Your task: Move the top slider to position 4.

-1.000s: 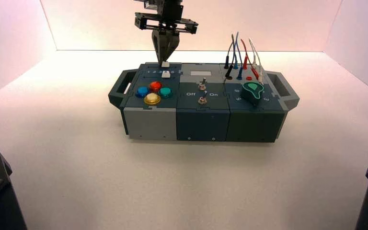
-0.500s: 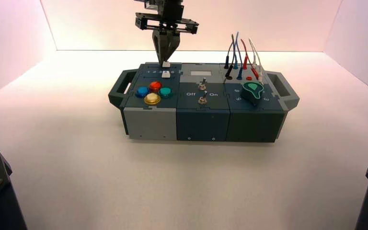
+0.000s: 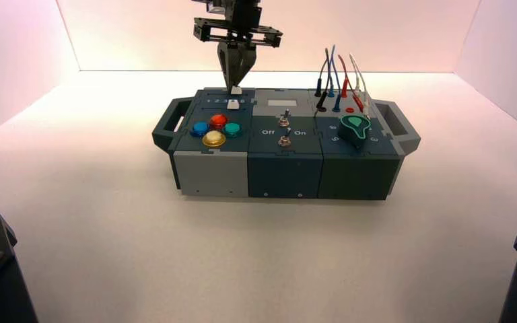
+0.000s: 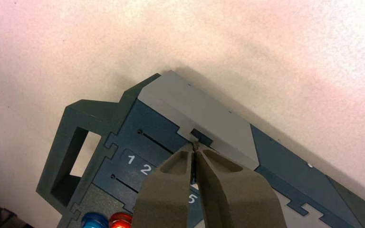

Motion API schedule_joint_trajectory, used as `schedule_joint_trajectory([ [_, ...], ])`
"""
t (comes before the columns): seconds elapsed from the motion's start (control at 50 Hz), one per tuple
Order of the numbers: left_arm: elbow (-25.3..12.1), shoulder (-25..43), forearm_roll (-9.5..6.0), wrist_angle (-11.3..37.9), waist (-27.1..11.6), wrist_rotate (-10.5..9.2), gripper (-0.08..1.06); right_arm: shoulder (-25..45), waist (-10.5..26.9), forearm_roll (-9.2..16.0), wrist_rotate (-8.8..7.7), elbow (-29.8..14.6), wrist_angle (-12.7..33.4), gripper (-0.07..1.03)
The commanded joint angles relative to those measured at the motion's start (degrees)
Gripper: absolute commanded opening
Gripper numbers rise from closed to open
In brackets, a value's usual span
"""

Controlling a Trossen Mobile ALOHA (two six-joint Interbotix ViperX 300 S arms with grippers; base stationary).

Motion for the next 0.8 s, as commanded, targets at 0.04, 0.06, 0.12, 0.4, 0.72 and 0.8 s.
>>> schedule_joint_trajectory([
  [0.04,-2.1,-0.4,0.09,-0.3,-0.4,0.18,-0.03,-3.8,-0.3,0.0,0.26,-0.5,-0.1,-0.02],
  [0.06,-2.1,-0.4,0.18,-0.3,-0.3,0.18,-0.03,-3.8,-0.3,0.0,0.26,-0.6,-0.1,-0.02],
  [0.12,-2.1,-0.3,0.09,-0.3,-0.3,0.18,-0.03,-3.8,-0.2,0.0,0.26,-0.6,-0.1,-0.02],
  [0.4,-2.0,-0.3,0.18,-0.3,-0.3,0.18,-0.03,-4.1,-0.3,0.0,0.18,-1.9,-0.3,-0.02],
  [0.72,-2.0,-0.1,0.09,-0.3,-0.3,0.18,-0.03,-7.5,-0.1,0.0,0.09,-6.8,-1.1,-0.02],
  [0.8,-1.9,-0.1,0.09,-0.3,-0.3,0.18,-0.03,-8.4,0.1,0.4,0.35,-6.8,1.8,-0.02],
])
